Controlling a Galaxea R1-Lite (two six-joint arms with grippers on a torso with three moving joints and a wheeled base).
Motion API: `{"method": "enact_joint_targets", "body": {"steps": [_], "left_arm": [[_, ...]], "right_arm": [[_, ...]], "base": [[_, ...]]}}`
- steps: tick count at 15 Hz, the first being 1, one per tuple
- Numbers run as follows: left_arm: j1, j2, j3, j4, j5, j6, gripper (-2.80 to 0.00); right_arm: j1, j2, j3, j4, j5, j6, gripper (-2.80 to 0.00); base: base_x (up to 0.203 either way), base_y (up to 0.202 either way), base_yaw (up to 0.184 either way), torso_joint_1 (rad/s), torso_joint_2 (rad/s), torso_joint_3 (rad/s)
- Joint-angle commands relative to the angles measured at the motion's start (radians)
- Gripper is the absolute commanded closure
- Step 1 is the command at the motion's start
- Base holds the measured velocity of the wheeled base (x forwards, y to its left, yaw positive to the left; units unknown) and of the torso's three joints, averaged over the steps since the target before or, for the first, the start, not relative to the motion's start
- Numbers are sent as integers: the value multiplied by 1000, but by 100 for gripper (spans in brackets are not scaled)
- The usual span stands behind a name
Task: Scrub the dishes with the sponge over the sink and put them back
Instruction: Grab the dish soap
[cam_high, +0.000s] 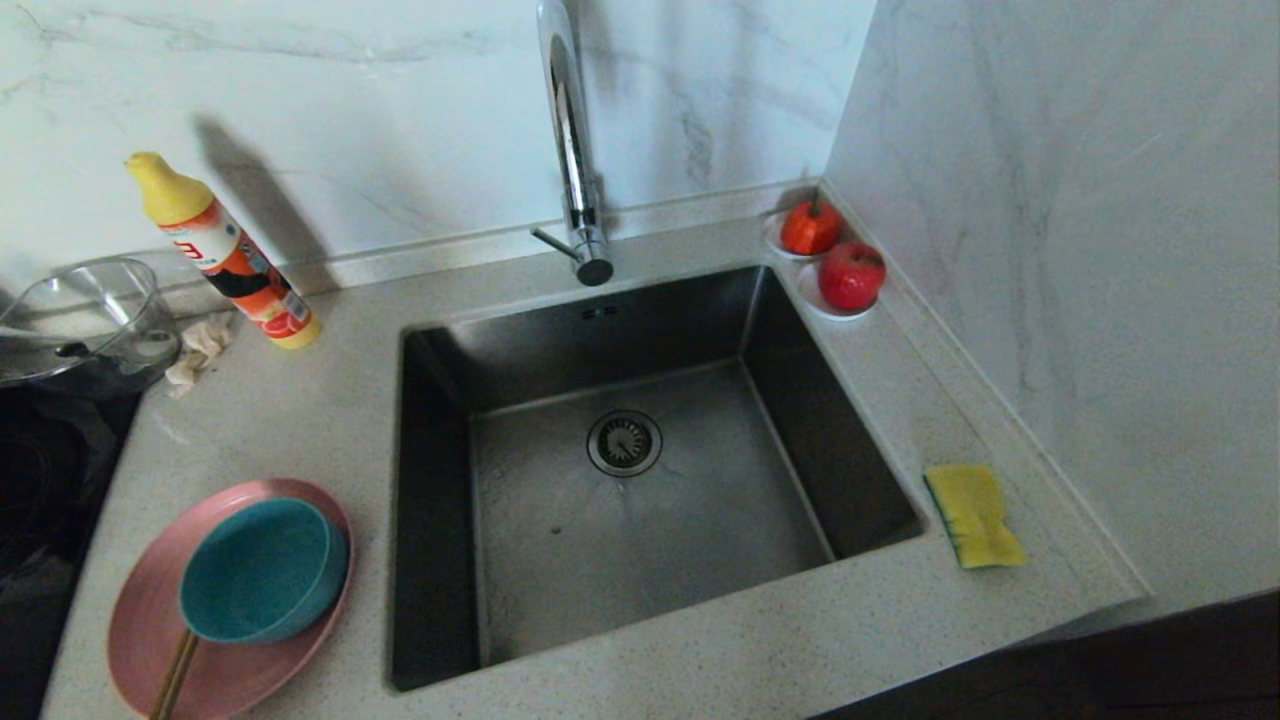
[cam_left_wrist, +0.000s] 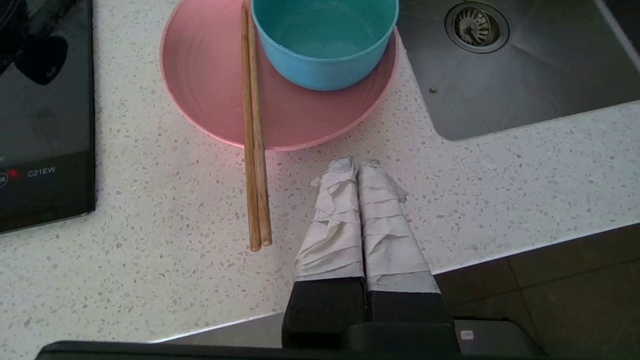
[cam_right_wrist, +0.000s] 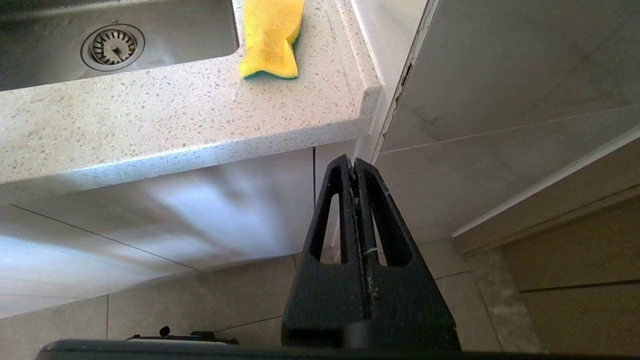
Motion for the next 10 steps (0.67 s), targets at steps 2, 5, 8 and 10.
{"method": "enact_joint_targets", "body": {"steps": [2,5,8,10], "left_arm": [[0,-2,0,1,0,-1,0],[0,-2,0,1,0,0,0],[0,-2,0,1,0,-1,0],[0,-2,0,1,0,1,0]], "right_arm": [[0,0,0,0,0,-2,0],[0,0,0,0,0,-2,0],[0,0,0,0,0,-2,0],[0,0,0,0,0,-2,0]], "base": [[0,0,0,0,0,0],[0,0,0,0,0,0],[0,0,0,0,0,0],[0,0,0,0,0,0]]}}
